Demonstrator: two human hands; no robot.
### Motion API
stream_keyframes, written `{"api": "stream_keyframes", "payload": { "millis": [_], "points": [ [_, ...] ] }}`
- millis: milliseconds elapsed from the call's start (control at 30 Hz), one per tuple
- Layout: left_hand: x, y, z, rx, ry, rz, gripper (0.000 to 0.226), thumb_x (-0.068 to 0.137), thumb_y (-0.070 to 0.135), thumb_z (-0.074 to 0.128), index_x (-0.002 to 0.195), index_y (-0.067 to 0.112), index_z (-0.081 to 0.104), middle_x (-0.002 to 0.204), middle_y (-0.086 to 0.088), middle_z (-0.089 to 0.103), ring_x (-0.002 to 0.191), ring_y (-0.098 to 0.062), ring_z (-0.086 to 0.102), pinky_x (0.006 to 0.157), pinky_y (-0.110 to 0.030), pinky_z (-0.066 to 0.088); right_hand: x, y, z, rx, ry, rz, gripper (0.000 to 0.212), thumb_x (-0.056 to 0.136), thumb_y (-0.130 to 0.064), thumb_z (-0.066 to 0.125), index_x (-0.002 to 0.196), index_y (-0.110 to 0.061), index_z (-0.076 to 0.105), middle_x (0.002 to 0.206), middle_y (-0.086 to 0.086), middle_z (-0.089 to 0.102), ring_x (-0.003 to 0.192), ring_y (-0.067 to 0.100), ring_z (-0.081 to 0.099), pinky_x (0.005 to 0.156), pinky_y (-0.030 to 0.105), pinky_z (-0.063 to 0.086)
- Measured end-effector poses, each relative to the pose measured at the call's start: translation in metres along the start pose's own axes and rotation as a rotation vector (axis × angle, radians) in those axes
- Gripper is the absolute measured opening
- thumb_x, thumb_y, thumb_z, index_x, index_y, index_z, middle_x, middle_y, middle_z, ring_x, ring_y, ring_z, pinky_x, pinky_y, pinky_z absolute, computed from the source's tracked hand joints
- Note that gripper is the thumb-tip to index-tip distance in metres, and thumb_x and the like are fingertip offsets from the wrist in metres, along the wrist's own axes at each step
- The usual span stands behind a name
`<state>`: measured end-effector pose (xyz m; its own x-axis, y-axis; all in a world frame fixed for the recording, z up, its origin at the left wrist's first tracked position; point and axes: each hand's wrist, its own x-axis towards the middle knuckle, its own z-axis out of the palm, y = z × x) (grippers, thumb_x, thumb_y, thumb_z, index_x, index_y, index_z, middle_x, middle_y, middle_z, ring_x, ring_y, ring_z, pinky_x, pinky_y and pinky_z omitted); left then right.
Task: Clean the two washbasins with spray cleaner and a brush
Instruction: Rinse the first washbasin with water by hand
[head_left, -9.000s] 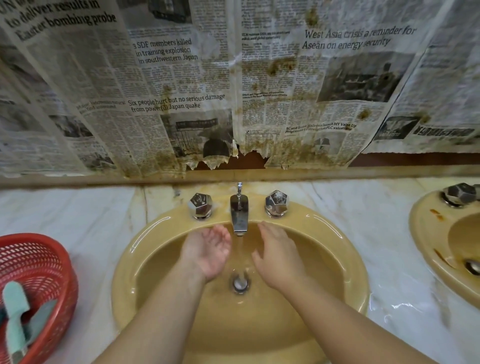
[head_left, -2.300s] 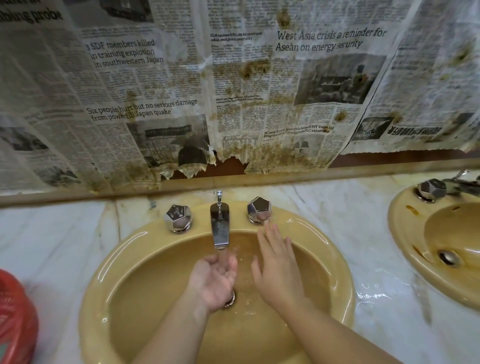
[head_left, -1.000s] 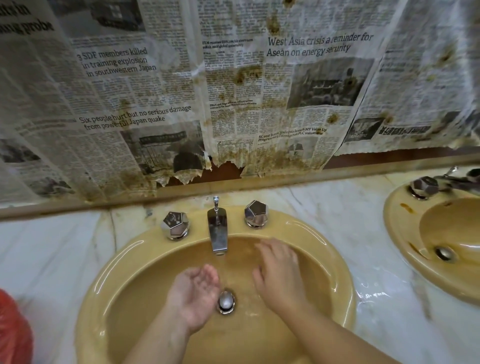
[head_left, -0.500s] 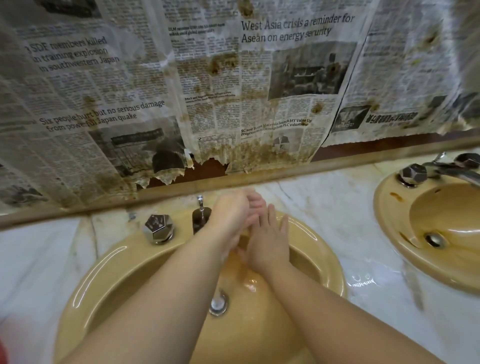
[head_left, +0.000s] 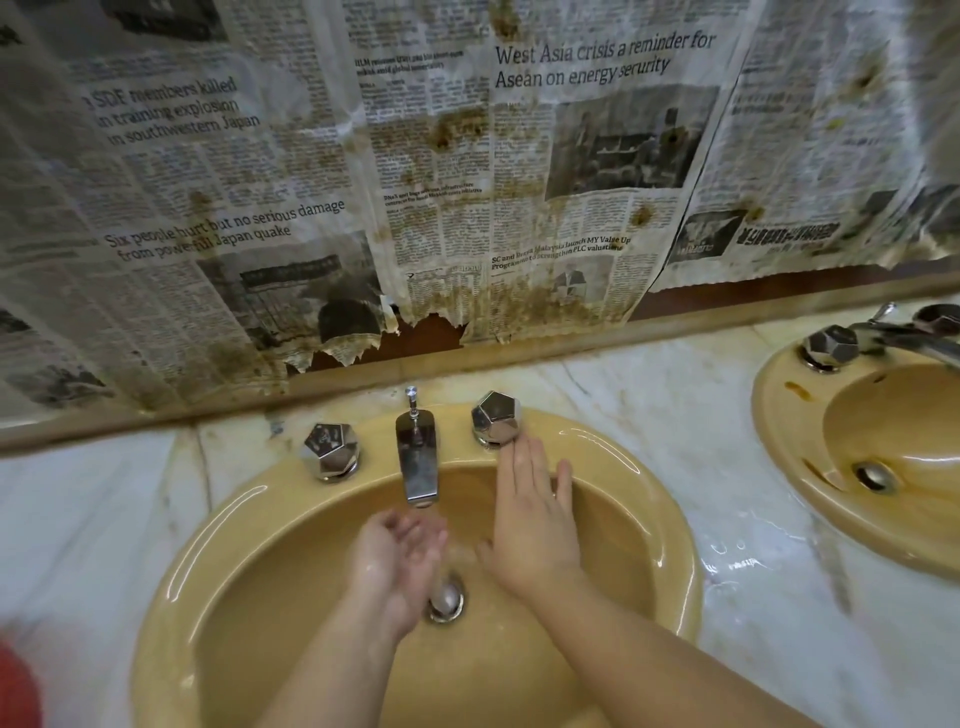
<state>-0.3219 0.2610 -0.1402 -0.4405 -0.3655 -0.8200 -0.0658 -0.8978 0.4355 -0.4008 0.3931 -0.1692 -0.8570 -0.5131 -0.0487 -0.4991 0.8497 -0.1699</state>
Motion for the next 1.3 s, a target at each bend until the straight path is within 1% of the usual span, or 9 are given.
{"api": "stream_keyframes", "payload": {
  "millis": [133,267,500,667,800,900,1033,1167,1300],
  "points": [
    [-0.001,-0.002,-0.002,-0.119,-0.136,-0.244,0.026,0.106,0.015,0.041,0.104,-0.003,0.060,0.081,-0.016,0.067,0.080,-0.024,0.064,0.064,-0.030,0.062,-0.008,0.006,-0.006,0.017,-0.006,-0.030,0.107,0.088,-0.046,0.062,0.162,-0.009,-0.008,0.171,0.008,-0.010,0.157,0.024,-0.013,0.124,0.051,-0.011],
    [-0.017,0.009,-0.017,-0.174,-0.105,-0.232,0.025,0.105,0.014,0.041,0.089,0.006,0.058,0.067,-0.006,0.061,0.069,-0.013,0.057,0.059,-0.020,0.053,-0.018,-0.007,-0.010,0.124,0.079,-0.104,0.082,0.089,-0.039,0.056,0.161,-0.013,0.024,0.168,0.001,0.022,0.156,0.017,0.013,0.127,0.046,0.003],
    [-0.070,0.073,0.028,-0.131,-0.207,0.051,0.026,0.104,0.011,0.038,0.083,0.008,0.054,0.069,-0.005,0.056,0.065,-0.015,0.052,0.060,-0.021,0.051,0.012,-0.037,-0.008,0.049,-0.032,-0.187,0.092,0.091,-0.011,0.054,0.163,-0.013,-0.002,0.171,0.001,-0.006,0.157,0.015,-0.007,0.125,0.056,-0.004],
    [-0.075,0.065,0.104,0.268,-0.346,0.173,0.026,0.105,0.011,0.043,0.114,-0.004,0.062,0.110,-0.019,0.070,0.104,-0.027,0.069,0.091,-0.036,0.057,0.042,-0.050,-0.009,-0.010,-0.049,-0.161,0.093,0.091,-0.026,0.053,0.163,-0.015,-0.005,0.170,0.004,-0.009,0.157,0.020,-0.010,0.113,0.075,-0.009],
    [-0.064,0.050,0.068,0.467,-0.091,0.571,0.026,0.103,0.016,0.050,0.099,0.008,0.074,0.097,-0.008,0.078,0.092,-0.016,0.074,0.086,-0.032,0.059,0.013,-0.053,-0.002,-0.073,-0.028,-0.141,0.078,0.099,-0.040,0.026,0.161,-0.010,-0.012,0.170,0.006,-0.015,0.156,0.022,-0.016,0.117,0.069,-0.010],
    [-0.052,0.050,0.025,0.355,0.079,0.700,0.029,0.103,0.019,0.047,0.085,0.009,0.069,0.082,-0.009,0.072,0.080,-0.023,0.068,0.075,-0.032,0.055,0.017,-0.049,0.001,-0.072,-0.084,-0.124,0.093,0.096,-0.025,0.046,0.158,-0.012,-0.023,0.165,0.004,-0.029,0.154,0.019,-0.022,0.118,0.067,-0.011],
    [-0.020,0.031,0.003,0.178,0.095,0.364,0.028,0.104,0.013,0.046,0.083,0.006,0.062,0.081,-0.012,0.063,0.073,-0.024,0.060,0.069,-0.028,0.050,0.049,-0.051,-0.013,0.021,-0.100,-0.100,0.113,0.085,-0.008,0.065,0.159,-0.015,-0.020,0.167,0.000,-0.026,0.156,0.012,-0.011,0.120,0.067,-0.004],
    [-0.006,0.024,0.001,0.017,-0.152,-0.069,0.024,0.105,0.017,0.046,0.108,-0.004,0.058,0.107,-0.021,0.064,0.096,-0.031,0.064,0.081,-0.040,0.054,0.027,-0.044,-0.007,0.083,-0.051,-0.180,0.091,0.095,-0.013,0.048,0.161,-0.016,-0.015,0.168,-0.003,-0.022,0.155,0.012,-0.016,0.123,0.059,-0.008],
    [-0.011,0.016,-0.002,-0.058,-0.198,-0.221,0.022,0.103,0.015,0.042,0.100,-0.001,0.058,0.081,-0.018,0.066,0.074,-0.023,0.062,0.063,-0.028,0.060,0.013,-0.025,-0.012,0.269,0.057,-0.244,0.067,0.090,-0.008,0.054,0.155,-0.013,0.038,0.161,-0.002,0.036,0.151,0.019,0.027,0.125,0.047,0.020]
  ]
}}
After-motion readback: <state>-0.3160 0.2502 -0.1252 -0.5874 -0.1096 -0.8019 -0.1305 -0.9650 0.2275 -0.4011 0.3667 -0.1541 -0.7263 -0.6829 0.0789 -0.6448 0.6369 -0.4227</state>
